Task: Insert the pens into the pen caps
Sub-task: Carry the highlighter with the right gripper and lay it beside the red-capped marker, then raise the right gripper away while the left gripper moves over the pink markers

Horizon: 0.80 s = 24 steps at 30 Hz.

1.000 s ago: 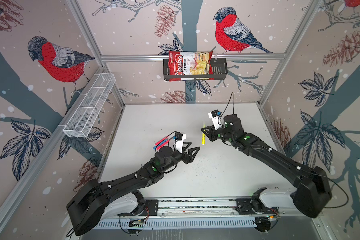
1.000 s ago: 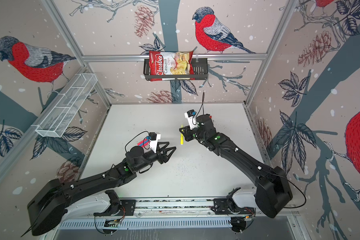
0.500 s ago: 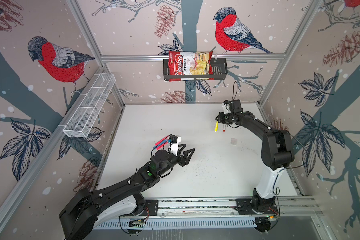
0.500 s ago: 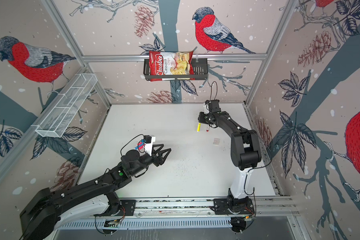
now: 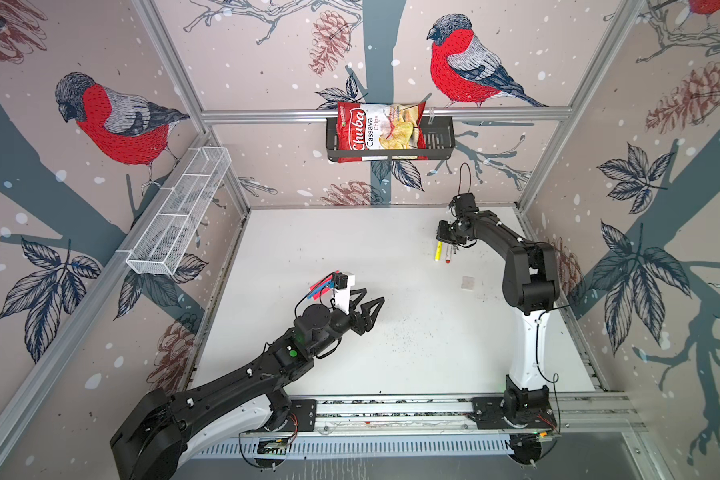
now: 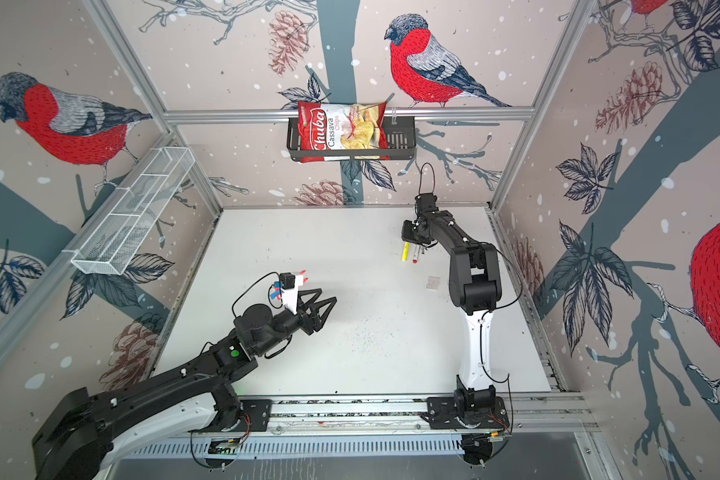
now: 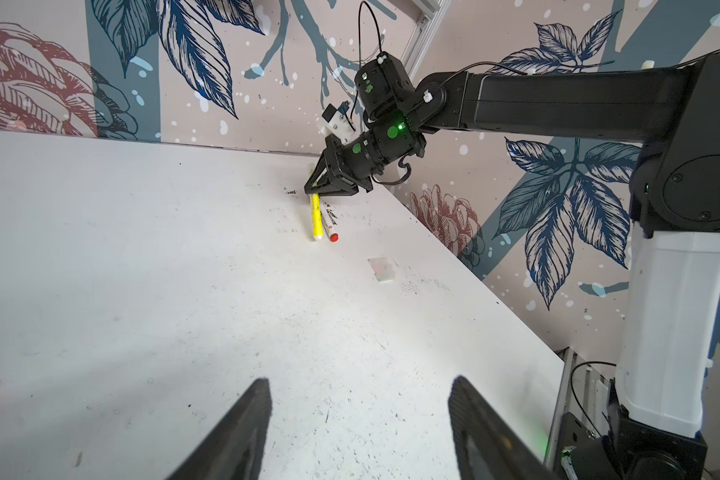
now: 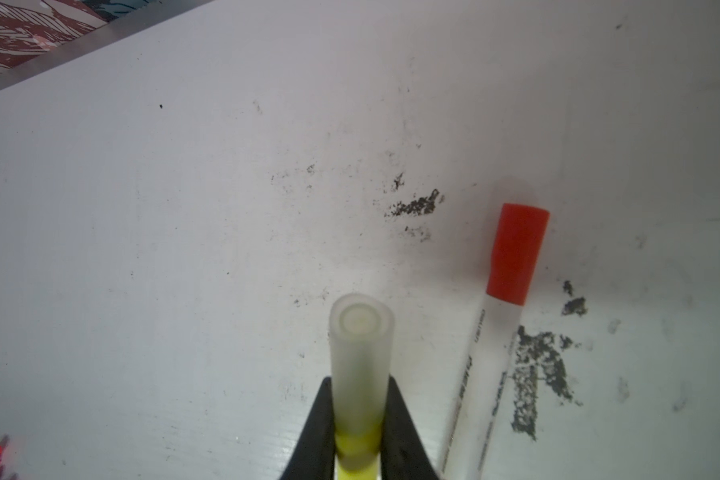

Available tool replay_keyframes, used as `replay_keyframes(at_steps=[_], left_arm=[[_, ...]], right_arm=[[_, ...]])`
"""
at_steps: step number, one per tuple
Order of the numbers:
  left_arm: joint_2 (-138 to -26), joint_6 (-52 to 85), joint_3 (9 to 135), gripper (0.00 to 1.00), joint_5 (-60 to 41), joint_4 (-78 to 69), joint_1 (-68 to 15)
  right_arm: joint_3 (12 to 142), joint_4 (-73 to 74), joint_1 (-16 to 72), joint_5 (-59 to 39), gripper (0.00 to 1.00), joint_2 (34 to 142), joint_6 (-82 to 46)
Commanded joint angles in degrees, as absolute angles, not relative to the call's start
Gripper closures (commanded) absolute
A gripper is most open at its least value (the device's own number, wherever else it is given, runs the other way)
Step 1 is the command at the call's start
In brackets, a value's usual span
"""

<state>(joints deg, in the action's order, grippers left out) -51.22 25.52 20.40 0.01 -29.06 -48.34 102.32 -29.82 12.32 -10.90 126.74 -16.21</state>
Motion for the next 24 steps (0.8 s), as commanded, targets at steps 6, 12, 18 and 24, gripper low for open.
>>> replay_keyframes(at_steps=[6, 12, 18, 24], left_arm=[[-51.1, 25.2, 20.5, 0.32, 0.0, -29.2, -48.4], [-50.9, 25.2, 20.6, 0.32, 0.0, -29.1, -48.4], [-50.3, 24.9, 20.9, 0.32, 0.5, -28.2, -48.4], [-49.5, 24.7, 21.2, 0.32, 1.2, -26.8, -48.4]], right_arm=[[103.2, -32.3, 12.0, -6.6, 0.89, 127.7, -14.9], [103.0, -32.0, 11.5, -6.5, 0.84, 127.8, -15.2], [103.8, -32.1, 11.6, -6.6, 0.72, 127.9, -15.4], [103.0, -32.5, 11.9, -3.8, 0.61, 126.4, -15.1]])
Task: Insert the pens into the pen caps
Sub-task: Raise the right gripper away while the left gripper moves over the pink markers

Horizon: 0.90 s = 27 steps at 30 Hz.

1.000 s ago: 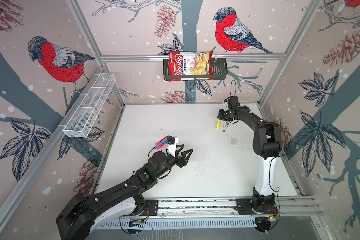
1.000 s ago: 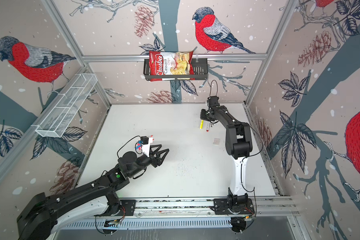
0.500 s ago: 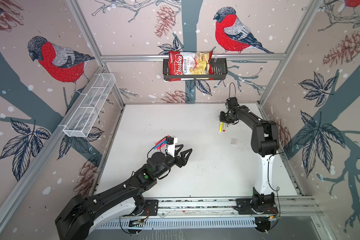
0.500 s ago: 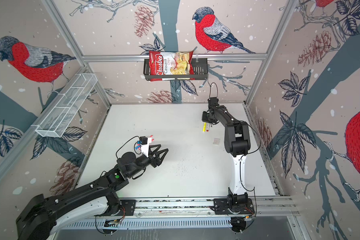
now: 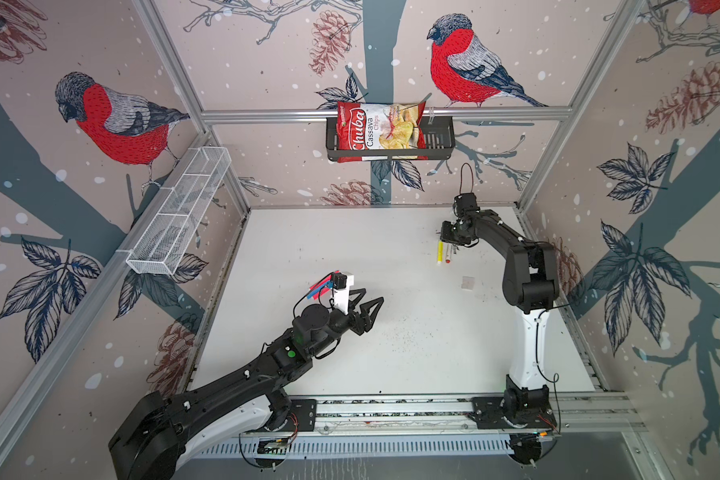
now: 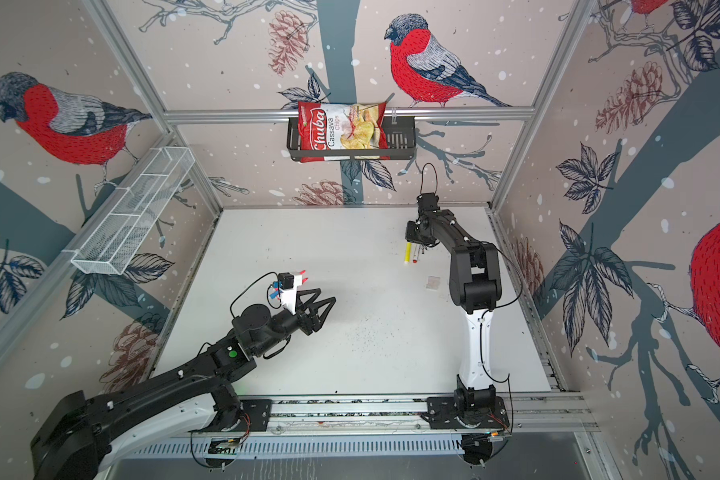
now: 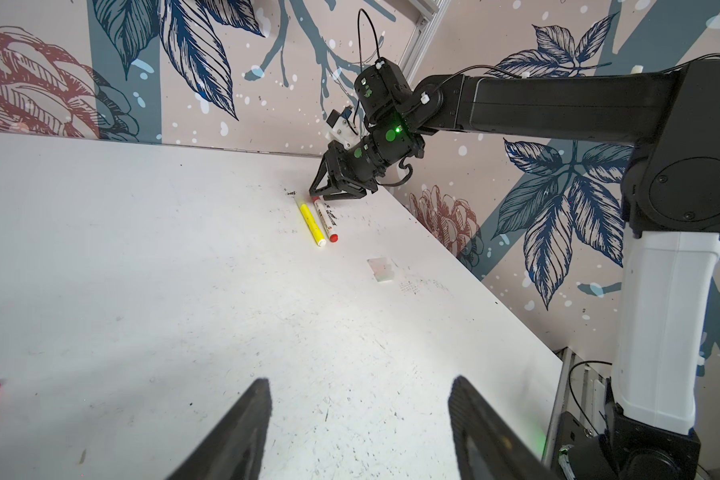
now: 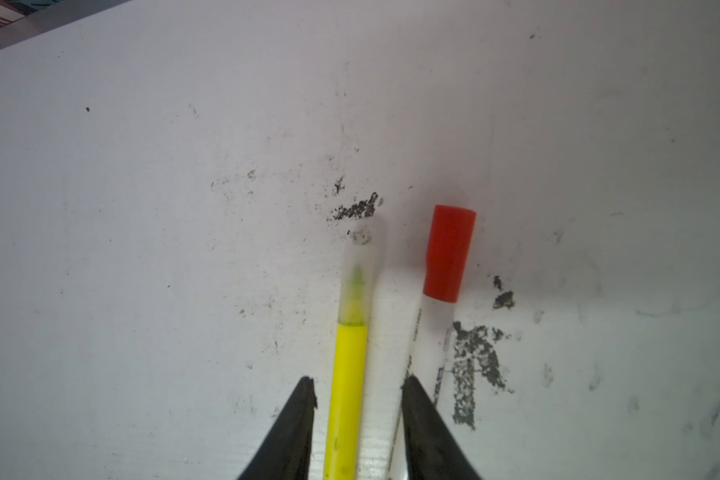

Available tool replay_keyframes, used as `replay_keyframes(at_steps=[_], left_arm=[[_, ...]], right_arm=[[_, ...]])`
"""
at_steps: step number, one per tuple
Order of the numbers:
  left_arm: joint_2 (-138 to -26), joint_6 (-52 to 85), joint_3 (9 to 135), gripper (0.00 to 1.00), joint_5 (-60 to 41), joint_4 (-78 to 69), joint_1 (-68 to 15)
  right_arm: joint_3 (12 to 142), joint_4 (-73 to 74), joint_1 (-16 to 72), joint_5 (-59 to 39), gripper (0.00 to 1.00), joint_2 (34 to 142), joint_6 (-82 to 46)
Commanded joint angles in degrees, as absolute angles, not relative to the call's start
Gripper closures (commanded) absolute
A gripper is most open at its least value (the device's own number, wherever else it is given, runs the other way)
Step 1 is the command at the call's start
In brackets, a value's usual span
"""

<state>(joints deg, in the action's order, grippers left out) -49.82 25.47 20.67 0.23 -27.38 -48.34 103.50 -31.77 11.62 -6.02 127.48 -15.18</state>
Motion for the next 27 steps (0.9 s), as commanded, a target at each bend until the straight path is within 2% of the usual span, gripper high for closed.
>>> replay_keyframes(at_steps=[1, 8, 14, 23, 27], left_arm=[[-49.4, 24.8, 21.0, 0.32, 1.4, -26.6, -48.4], [-48.0, 25.1, 20.6, 0.32, 5.3, -24.0, -48.4], [-51.0, 26.6, 24.9, 0.32, 12.6, -13.1, -46.6], [-57.3, 30.4, 28.8, 0.32, 13.3, -5.0, -38.0], [-59.4, 31.1, 28.1, 0.32, 9.7, -5.8, -32.2]], right_arm=[[102.6, -32.2, 12.0, -3.5, 0.60, 126.0, -15.2], [98.8, -30.3, 13.9, -2.2, 0.60, 121.0, -15.4], [91.9, -26.4, 16.8, -3.6, 0.59, 114.2, -14.9], [77.6, -16.9, 21.6, -16.0, 0.53, 99.7, -9.6], [71.8, -13.3, 22.8, -19.6, 0.50, 94.0, -8.8]])
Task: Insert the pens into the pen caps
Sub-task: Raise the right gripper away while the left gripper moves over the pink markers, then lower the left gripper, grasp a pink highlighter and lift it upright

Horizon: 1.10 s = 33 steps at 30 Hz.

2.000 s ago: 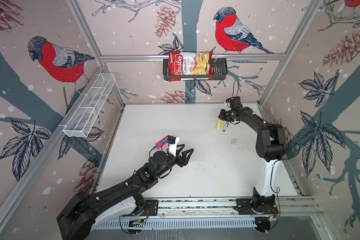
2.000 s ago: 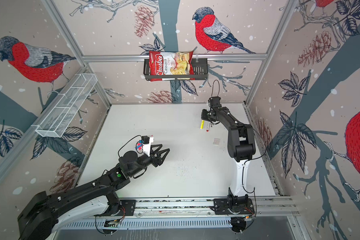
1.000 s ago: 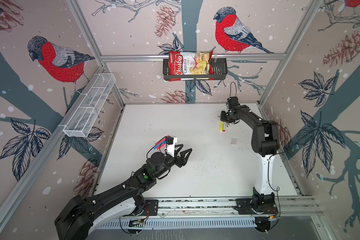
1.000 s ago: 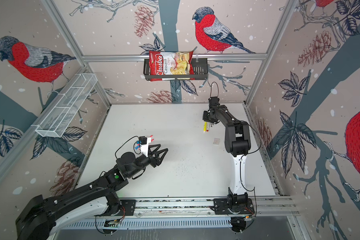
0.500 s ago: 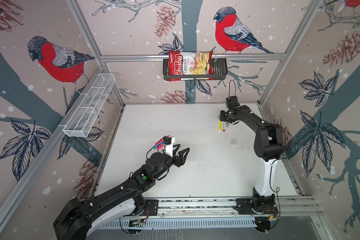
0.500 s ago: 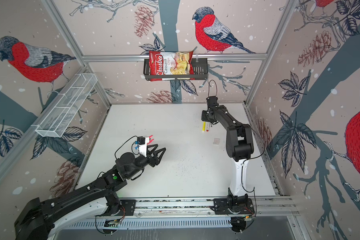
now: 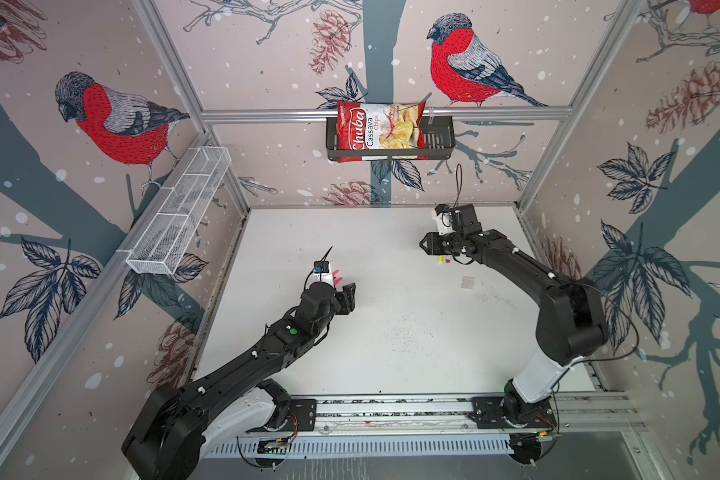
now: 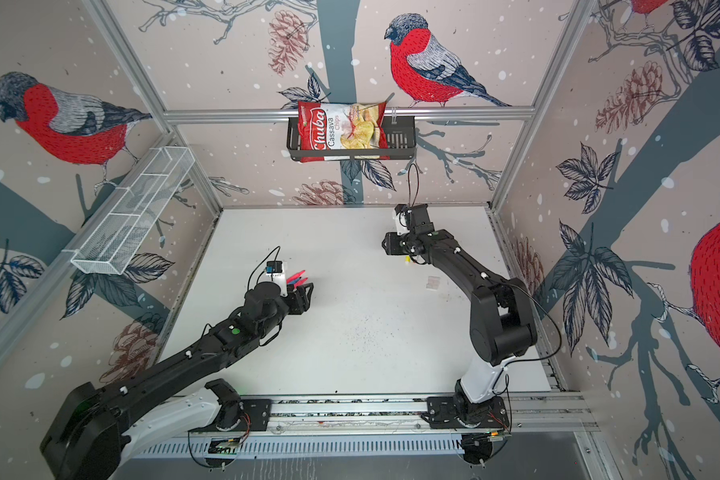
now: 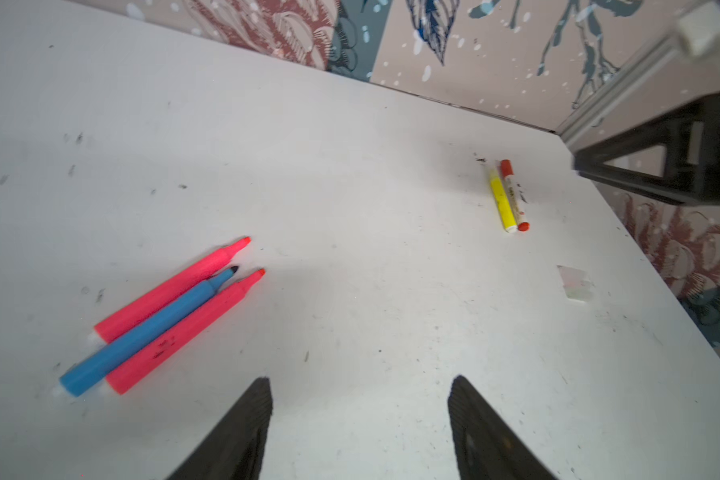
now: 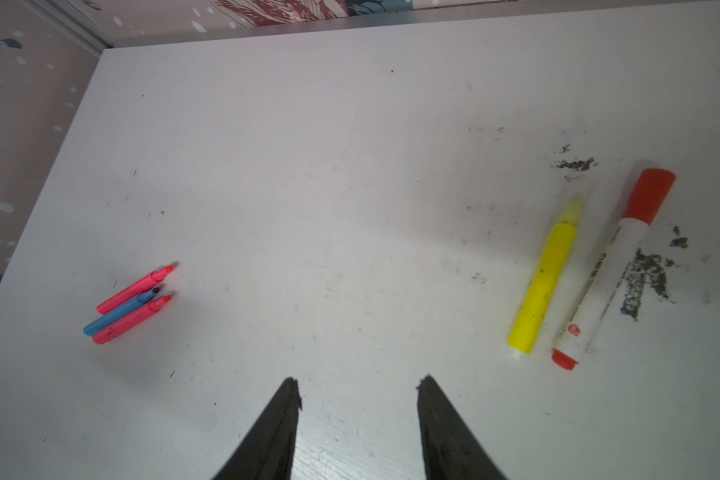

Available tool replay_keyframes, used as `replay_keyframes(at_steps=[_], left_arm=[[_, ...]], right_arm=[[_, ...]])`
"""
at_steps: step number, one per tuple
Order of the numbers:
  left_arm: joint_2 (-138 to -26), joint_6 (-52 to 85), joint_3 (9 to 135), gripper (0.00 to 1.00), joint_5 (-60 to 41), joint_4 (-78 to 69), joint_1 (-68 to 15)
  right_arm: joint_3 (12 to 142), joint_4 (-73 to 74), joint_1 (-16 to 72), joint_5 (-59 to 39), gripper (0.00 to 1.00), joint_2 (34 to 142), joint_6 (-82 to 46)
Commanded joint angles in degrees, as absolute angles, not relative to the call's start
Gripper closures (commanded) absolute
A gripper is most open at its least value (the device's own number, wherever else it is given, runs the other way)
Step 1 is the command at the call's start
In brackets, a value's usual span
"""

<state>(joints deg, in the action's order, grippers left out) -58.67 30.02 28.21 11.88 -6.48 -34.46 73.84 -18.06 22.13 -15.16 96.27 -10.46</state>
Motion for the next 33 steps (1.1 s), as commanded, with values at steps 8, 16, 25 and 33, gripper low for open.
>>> replay_keyframes(at_steps=[8, 16, 25, 33], left_arm=[[-65.9, 28.7, 28.5, 0.33, 5.9, -8.6, -23.2], [-75.3, 26.2, 33.7, 0.33, 9.6, -4.7, -21.8], [-81.6, 23.9, 36.7, 0.33, 9.3, -4.3, -20.7], [-86.7, 22.6, 39.0, 0.35, 8.3, -4.4, -20.5]], right_arm=[[62.9, -9.3, 26.2, -22.5, 0.48, 86.0, -7.1], [59.3, -8.3, 28.9, -22.0, 0.48, 84.0, -7.5], [52.7, -3.9, 29.6, -24.0, 0.47, 81.3, -9.7], [48.5, -2.5, 29.7, -24.3, 0.47, 76.9, -10.0]])
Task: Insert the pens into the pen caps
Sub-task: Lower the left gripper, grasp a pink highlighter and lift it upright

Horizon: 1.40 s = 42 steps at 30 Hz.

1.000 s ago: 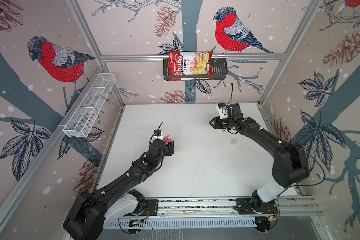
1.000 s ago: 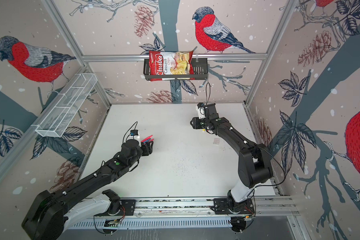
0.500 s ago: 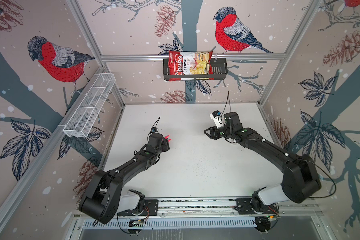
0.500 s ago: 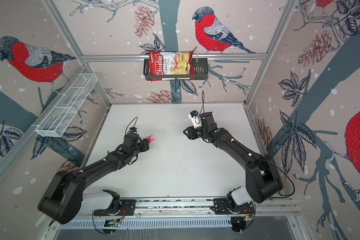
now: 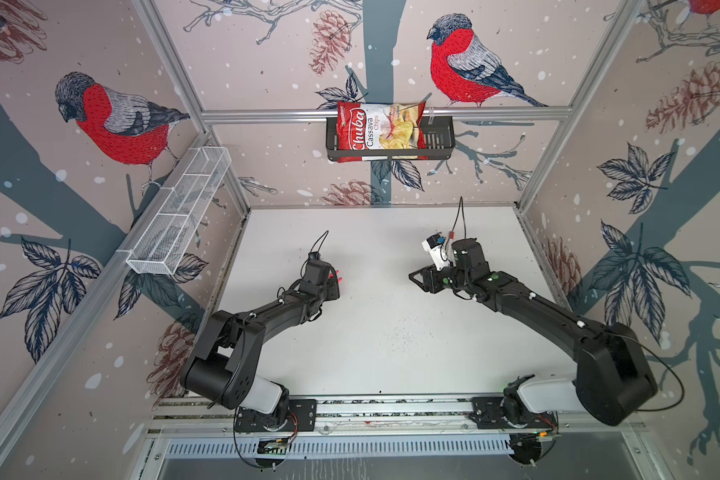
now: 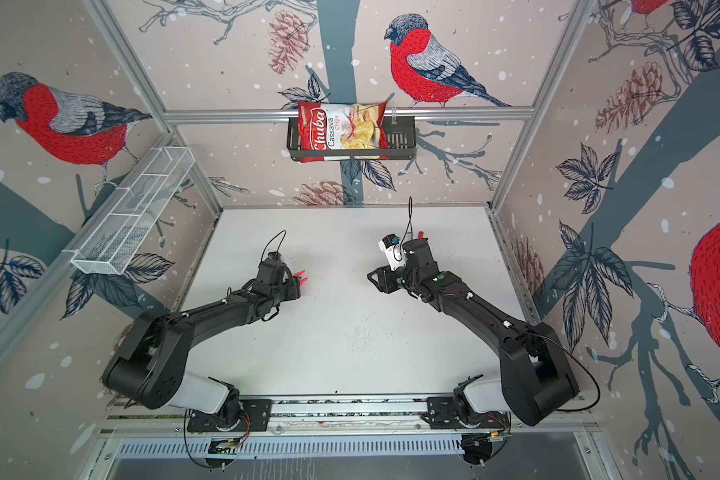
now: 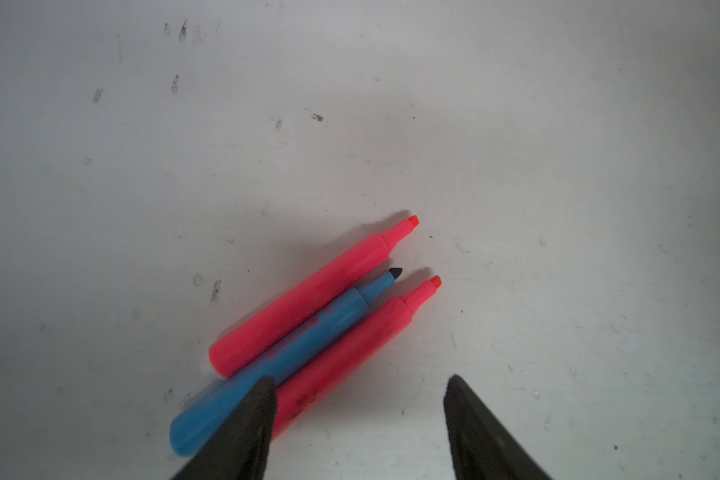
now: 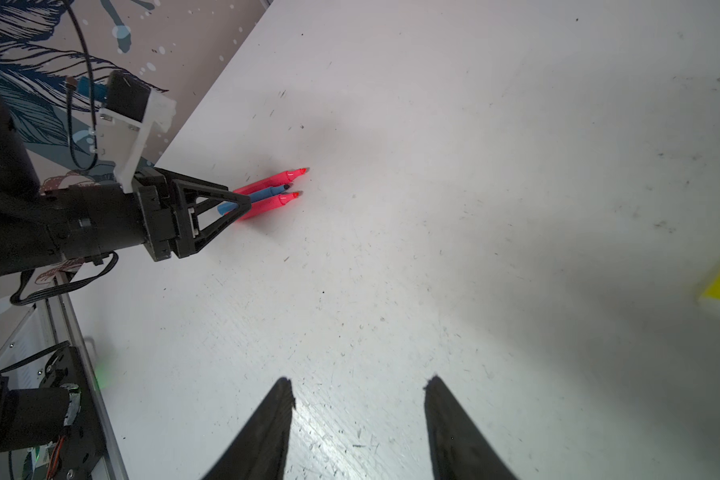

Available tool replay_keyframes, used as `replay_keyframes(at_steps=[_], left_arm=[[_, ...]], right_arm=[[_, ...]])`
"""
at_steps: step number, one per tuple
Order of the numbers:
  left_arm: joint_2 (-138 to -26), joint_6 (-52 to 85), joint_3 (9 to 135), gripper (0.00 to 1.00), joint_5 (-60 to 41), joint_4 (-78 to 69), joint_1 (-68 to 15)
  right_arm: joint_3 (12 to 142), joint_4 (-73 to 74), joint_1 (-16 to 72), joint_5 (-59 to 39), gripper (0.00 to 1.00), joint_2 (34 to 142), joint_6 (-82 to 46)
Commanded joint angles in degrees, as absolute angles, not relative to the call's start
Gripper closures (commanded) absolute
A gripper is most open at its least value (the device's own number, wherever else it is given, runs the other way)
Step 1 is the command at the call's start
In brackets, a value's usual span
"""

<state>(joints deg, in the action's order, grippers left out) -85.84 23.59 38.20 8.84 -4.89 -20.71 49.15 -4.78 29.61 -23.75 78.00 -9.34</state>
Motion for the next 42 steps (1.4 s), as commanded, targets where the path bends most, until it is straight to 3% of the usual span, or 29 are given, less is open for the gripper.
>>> replay_keyframes(at_steps=[1, 33, 42], left_arm=[[-87.1, 22.6, 39.2, 0.35, 8.2, -4.6, -20.5], [-91.3, 22.0, 40.7, 0.40, 3.5, -3.0, -20.5], [-92.3, 20.7, 40.3, 0.47, -1.1, -2.4, -22.4]], right_arm=[[48.1, -2.5, 29.7, -24.3, 0.47, 76.4, -10.0], [44.1, -2.1, 29.5, -23.1, 0.46, 70.2, -10.6], [43.3, -0.5, 29.4, -23.0, 0.46, 69.9, -11.9]])
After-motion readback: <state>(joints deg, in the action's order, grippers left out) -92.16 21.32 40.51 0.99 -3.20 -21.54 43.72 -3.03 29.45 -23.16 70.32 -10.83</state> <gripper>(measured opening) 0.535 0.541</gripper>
